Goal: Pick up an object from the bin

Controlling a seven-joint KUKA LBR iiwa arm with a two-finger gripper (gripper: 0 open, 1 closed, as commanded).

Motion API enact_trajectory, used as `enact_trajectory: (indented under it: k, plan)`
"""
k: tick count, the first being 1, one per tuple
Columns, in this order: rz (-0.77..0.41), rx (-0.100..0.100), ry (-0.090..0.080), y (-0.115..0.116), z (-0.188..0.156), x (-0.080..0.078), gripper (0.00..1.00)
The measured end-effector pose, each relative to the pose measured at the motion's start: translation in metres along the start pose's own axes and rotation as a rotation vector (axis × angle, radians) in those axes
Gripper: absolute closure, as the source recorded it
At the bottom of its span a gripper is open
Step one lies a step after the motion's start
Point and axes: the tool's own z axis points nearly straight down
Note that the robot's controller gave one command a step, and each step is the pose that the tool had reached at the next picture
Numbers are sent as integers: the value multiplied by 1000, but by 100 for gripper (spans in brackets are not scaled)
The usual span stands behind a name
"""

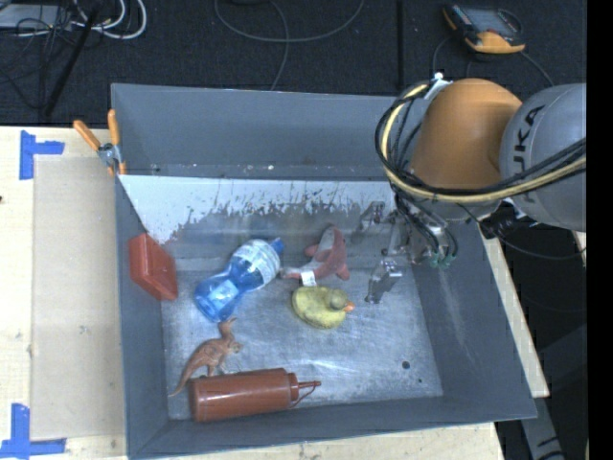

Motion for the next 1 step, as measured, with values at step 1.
enact_trajectory:
  k: [1]
  plan:
    - [102, -1, -4, 4, 48, 11, 0]
